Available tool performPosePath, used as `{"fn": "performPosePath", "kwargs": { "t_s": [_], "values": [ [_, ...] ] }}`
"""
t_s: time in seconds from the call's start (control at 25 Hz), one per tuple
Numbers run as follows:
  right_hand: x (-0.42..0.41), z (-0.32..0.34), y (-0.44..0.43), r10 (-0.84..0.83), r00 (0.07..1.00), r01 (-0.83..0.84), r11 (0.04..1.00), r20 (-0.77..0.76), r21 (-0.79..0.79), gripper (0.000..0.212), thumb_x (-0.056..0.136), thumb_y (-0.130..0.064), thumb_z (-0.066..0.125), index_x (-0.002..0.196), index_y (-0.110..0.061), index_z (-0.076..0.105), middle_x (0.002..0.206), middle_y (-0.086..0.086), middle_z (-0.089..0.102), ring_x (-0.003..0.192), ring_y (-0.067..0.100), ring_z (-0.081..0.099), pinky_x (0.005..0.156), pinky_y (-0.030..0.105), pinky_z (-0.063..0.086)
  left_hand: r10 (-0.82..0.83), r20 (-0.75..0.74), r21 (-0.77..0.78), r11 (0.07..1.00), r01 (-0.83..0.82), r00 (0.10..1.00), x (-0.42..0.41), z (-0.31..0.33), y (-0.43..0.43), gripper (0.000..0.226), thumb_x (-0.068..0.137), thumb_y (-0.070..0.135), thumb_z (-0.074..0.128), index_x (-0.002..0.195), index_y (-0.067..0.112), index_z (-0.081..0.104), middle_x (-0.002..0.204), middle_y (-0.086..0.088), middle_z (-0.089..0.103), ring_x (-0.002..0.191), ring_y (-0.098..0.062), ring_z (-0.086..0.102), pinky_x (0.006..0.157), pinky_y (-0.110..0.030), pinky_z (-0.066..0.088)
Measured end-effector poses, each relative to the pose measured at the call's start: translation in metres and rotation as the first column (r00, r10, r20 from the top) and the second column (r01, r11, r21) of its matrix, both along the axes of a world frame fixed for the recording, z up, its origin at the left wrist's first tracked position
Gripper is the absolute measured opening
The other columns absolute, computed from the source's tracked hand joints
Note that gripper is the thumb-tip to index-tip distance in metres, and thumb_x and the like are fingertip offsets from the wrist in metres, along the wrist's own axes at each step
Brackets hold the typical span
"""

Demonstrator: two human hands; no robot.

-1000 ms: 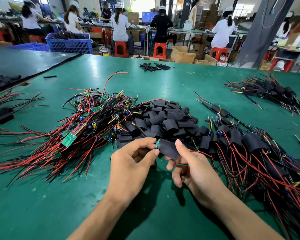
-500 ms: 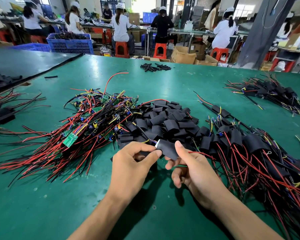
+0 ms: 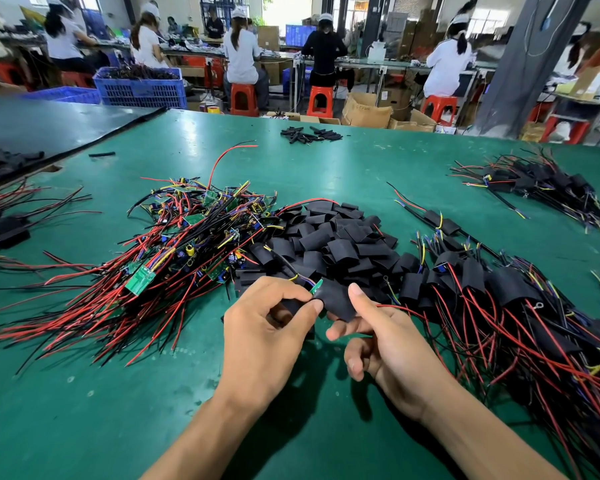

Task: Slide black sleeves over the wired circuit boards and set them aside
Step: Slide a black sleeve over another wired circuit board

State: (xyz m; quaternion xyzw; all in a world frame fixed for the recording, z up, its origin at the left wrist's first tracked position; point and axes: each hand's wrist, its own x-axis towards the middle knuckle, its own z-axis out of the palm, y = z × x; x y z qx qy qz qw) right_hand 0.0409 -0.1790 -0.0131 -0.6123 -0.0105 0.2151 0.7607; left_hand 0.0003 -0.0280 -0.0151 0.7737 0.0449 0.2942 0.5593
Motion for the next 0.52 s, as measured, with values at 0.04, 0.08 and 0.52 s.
{"fn": "performPosePath", "kwargs": {
  "t_s": [0.04, 0.08, 0.52],
  "values": [
    [0.0000, -0.0003, -0.0002, 0.004, 1.000, -0.004, 1.000, -0.001, -0.001, 0.049, 0.084, -0.052, 0.061, 0.069, -0.005, 0.053, 0.076, 0.017, 0.071, 0.032, 0.018, 0.046, 0.036, 0.023, 0.037, 0.001, 0.003, 0.002, 1.000, -0.001, 1.000, -0.0008, 0.0007, -0.0004, 0.022, 0.077, 0.009, 0.083, 0.074, 0.028, 0.072, 0.083, 0.011, 0.068, 0.071, -0.019, 0.063, 0.068, -0.034, 0.052],
    [0.0004, -0.0005, 0.0003, 0.008, 1.000, -0.008, 1.000, -0.002, -0.001, 0.049, 0.085, -0.051, 0.061, 0.071, -0.005, 0.053, 0.076, 0.017, 0.071, 0.032, 0.018, 0.047, 0.036, 0.023, 0.037, -0.001, -0.004, -0.017, 1.000, 0.001, 1.000, -0.0012, 0.0011, -0.0003, 0.022, 0.077, 0.009, 0.083, 0.073, 0.027, 0.072, 0.082, 0.011, 0.068, 0.071, -0.018, 0.063, 0.067, -0.032, 0.052],
    [0.0015, -0.0030, -0.0018, 0.030, 0.999, -0.031, 0.998, 0.030, 0.056, 0.044, 0.082, -0.050, 0.066, 0.069, -0.010, 0.053, 0.078, 0.017, 0.071, 0.036, 0.020, 0.051, 0.040, 0.024, 0.042, -0.158, -0.149, -0.257, 0.959, 0.116, 0.976, -0.0019, 0.0040, 0.0032, 0.016, 0.085, 0.010, 0.074, 0.077, 0.022, 0.067, 0.058, -0.003, 0.058, 0.052, -0.016, 0.047, 0.052, -0.022, 0.041]
  ]
}}
